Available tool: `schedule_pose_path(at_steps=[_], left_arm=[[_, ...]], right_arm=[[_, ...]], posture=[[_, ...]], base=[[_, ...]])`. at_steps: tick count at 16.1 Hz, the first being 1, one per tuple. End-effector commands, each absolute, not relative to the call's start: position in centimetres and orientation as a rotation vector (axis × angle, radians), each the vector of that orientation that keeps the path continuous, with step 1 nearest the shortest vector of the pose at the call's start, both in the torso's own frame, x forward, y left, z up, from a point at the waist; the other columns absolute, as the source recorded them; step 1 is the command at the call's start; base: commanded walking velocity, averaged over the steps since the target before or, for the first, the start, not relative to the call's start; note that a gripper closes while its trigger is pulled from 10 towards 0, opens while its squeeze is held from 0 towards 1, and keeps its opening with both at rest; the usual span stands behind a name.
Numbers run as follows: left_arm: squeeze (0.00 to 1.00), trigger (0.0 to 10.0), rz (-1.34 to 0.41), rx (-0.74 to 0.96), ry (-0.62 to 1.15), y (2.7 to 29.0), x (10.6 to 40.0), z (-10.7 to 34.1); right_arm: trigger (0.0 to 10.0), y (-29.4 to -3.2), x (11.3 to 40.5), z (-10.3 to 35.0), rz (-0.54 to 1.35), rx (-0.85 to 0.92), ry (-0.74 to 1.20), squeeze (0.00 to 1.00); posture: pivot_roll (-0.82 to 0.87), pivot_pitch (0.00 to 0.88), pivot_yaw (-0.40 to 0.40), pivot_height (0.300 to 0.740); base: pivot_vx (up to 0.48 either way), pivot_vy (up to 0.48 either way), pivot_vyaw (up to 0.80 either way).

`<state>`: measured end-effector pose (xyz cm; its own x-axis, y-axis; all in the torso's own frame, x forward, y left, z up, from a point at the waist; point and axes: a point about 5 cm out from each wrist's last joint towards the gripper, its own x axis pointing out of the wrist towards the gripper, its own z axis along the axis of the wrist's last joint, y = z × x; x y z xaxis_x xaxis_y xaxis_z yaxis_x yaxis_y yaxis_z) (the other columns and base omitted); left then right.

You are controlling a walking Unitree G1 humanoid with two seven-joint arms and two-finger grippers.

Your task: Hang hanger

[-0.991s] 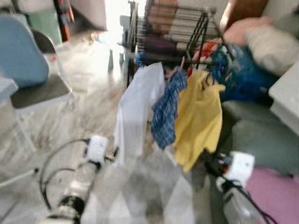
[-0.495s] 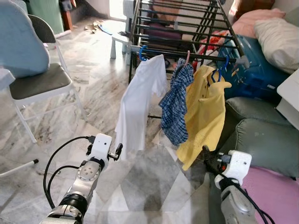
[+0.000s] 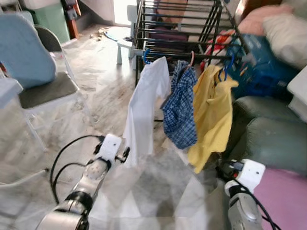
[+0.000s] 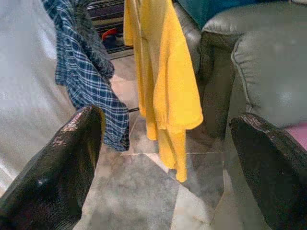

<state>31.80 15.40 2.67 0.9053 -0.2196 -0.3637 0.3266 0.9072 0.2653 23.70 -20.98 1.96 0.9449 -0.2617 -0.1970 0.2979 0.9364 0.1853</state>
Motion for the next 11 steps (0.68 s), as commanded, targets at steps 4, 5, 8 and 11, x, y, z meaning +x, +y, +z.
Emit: schedule_pose_path(at_steps=[4, 5, 8, 11], left_arm=[[0.00, 10.0, -0.323, 0.370, 0.360, 14.8, 32.4, 3.0], [0.00, 10.0, -0.321, 0.366, 0.367, 14.8, 32.4, 2.9], [0.00, 10.0, -0.298, 0.340, 0.412, 14.7, 31.8, 2.0], [0.00, 10.0, -0.247, 0.311, 0.461, 15.1, 30.6, 0.7]], right_arm=[[10.0, -21.8, 23.3, 0.8, -0.398, 0.259, 0.164, 0.00], [10.0, -21.7, 23.0, 0.5, -0.405, 0.262, 0.171, 0.00], [10.0, -20.8, 22.7, 0.0, -0.357, 0.244, 0.190, 0.00], [10.0, -21.0, 23.0, 0.2, -0.305, 0.203, 0.181, 0.00]], posture=[[0.05, 0.000, 0.079, 0.740], [0.04, 0.000, 0.084, 0.740], [0.03, 0.000, 0.066, 0.740], [0.03, 0.000, 0.034, 0.740]], base=[[0.000, 0.000, 0.00], [0.000, 0.000, 0.00], [0.000, 0.000, 0.00], [0.000, 0.091, 0.45]])
